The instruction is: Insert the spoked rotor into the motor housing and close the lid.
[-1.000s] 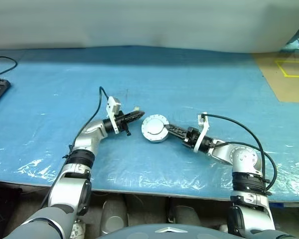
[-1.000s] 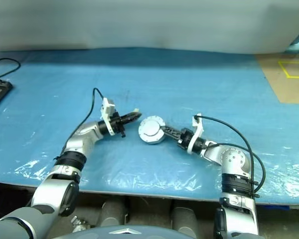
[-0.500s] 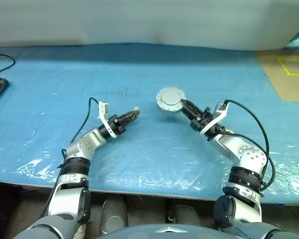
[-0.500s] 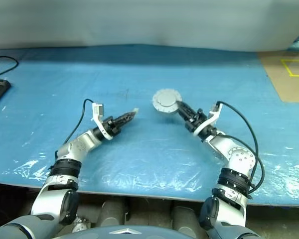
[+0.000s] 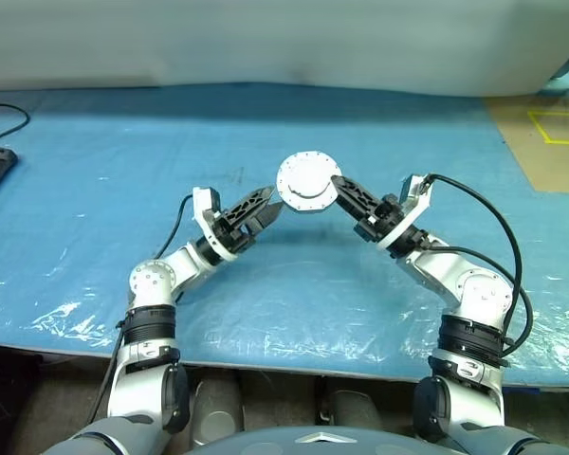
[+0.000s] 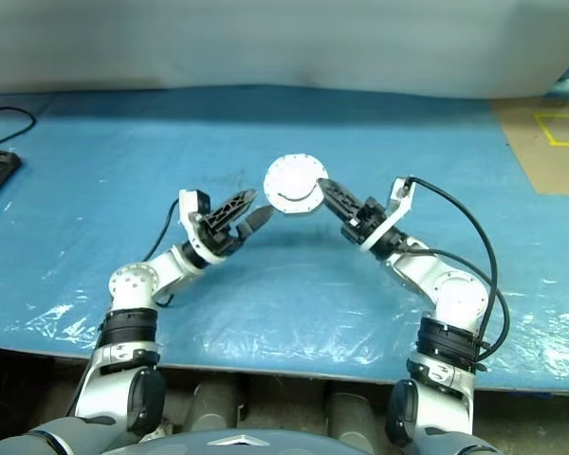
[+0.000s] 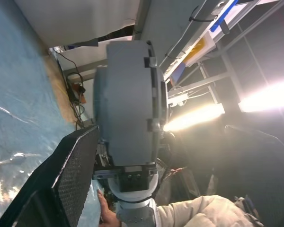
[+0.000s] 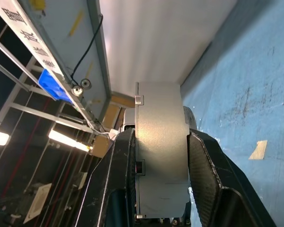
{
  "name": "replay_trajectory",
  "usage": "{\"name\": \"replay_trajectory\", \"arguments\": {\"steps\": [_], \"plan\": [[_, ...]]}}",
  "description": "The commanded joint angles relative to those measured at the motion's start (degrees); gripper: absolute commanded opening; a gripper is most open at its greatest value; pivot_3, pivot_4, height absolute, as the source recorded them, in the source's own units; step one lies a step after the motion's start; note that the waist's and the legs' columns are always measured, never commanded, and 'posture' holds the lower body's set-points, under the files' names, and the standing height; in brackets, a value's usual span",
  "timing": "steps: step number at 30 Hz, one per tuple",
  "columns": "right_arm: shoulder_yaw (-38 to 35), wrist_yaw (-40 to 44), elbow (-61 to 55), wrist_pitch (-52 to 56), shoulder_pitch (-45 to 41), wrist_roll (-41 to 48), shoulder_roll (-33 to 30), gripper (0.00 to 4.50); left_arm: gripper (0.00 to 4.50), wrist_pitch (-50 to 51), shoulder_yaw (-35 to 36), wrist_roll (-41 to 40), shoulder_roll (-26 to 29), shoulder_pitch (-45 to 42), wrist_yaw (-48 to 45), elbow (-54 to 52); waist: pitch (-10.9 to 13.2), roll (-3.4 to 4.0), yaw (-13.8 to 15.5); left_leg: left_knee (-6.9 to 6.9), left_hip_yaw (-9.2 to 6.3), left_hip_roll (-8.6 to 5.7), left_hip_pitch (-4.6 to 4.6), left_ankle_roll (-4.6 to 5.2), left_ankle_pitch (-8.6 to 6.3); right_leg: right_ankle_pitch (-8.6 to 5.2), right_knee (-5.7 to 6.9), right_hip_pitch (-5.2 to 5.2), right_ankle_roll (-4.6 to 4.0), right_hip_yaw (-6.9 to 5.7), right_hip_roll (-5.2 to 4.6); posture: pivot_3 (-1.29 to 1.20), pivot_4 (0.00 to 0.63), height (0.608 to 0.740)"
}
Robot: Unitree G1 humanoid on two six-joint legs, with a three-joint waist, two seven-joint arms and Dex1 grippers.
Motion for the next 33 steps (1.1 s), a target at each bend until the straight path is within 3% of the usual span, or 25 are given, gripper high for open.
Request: {"name": "replay_trajectory", "arguments": {"steps": [1,17,33], "plan": [[1.59,2.01,-2.62,-1.02,0.21,2.03,-0.42,1.20,4.45,-0.53,-1.04,-0.96,-0.34,0.90,0.22,-3.84,0.00,0.00,0.00,0.00,-0.01,0.00,0.01,0.00,0.00,0.00,0.00,0.01,0.01,0.00,0.00,0.00,0.150,0.740],[10.46,5.66,-9.18,-1.08,4.29,1.59,-2.67,1.20,4.45,-6.13,-6.78,5.37,-0.10,1.00,-3.83,-2.03,0.00,0.00,0.01,0.20,-0.15,-0.23,0.03,0.01,0.00,0.17,0.06,0.10,0.29,0.00,-0.01,0.00,0.150,0.740],[6.25,5.34,-3.59,-6.90,0.45,1.05,-3.74,1.20,4.45,-8.04,-6.86,8.13,1.08,2.44,-4.43,-1.00,0.00,0.00,0.00,0.46,-0.19,-0.22,0.02,0.02,0.01,0.16,0.35,0.10,0.28,0.04,-0.03,0.00,0.150,0.740]]}}
